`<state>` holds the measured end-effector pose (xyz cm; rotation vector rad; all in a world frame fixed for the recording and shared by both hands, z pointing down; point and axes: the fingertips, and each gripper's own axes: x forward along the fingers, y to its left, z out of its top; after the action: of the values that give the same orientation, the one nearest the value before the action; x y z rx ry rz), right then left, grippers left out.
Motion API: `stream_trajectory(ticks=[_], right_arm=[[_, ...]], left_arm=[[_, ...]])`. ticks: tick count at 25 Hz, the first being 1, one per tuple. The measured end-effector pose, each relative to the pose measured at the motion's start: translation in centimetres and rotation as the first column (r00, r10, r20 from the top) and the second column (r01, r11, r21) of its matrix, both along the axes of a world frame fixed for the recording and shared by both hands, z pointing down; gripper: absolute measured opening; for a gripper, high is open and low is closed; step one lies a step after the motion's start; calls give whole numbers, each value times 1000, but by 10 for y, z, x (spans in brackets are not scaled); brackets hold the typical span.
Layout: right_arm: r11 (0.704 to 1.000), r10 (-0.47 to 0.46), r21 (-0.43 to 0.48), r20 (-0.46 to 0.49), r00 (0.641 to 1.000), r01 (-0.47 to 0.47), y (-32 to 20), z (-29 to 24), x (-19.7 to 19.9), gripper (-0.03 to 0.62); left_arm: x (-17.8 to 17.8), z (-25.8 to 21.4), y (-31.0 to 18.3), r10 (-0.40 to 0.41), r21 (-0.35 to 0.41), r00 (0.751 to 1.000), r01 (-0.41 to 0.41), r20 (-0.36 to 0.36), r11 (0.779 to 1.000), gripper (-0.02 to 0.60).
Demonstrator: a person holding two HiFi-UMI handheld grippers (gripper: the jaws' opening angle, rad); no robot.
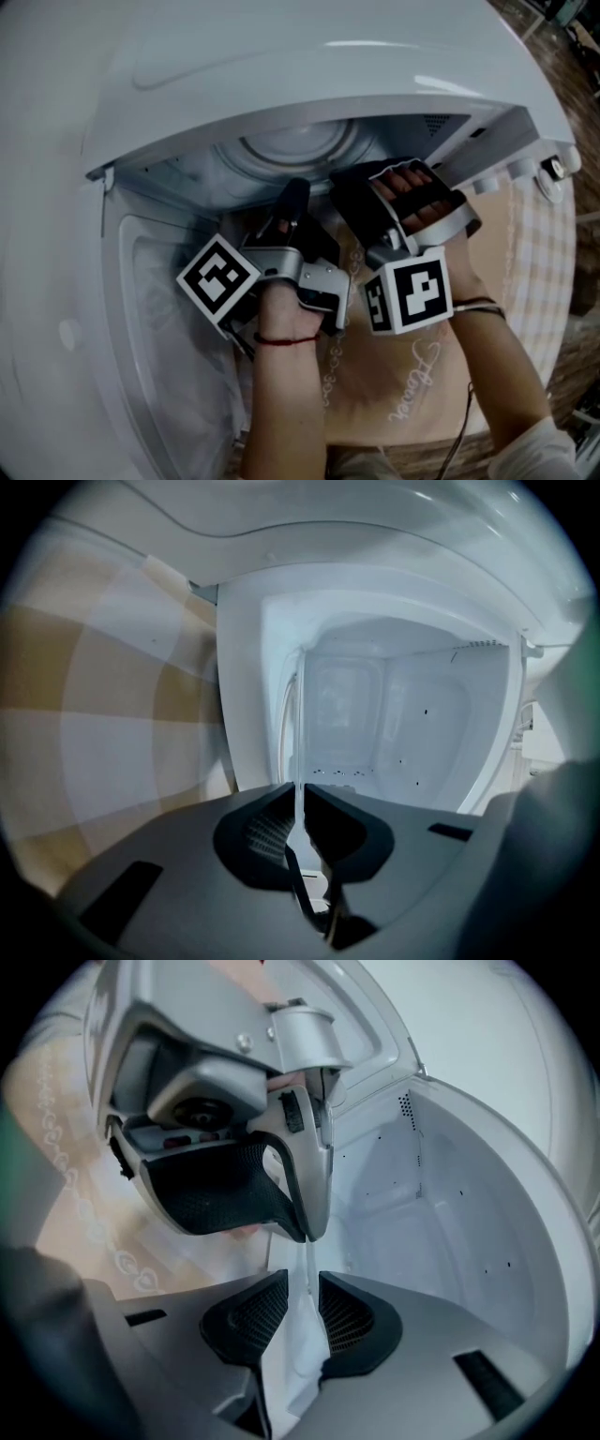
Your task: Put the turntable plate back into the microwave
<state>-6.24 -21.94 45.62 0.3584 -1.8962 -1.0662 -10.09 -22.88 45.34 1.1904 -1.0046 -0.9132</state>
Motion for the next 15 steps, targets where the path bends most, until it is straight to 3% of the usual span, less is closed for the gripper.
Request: stream_trajectory(ticks=[2, 7, 10, 15], right_arm=[[1000, -3, -11, 5, 1000, 3, 2, -1, 3, 103], [997, 44, 61, 28, 999, -46, 8, -22, 8, 103], [994, 61, 91, 20, 998, -62, 11, -20, 6, 103], [987, 96, 126, 1, 995, -95, -3, -10, 10, 103]], left_arm=[[0, 0, 0, -7, 0, 1000, 7, -4, 1000, 29], [-2, -15, 8, -14, 24, 1000, 14, 20, 1000, 31], [-5, -20, 13, -30, 61, 1000, 30, -2, 998, 32], [-3, -17, 8, -33, 109, 998, 39, -50, 993, 95]])
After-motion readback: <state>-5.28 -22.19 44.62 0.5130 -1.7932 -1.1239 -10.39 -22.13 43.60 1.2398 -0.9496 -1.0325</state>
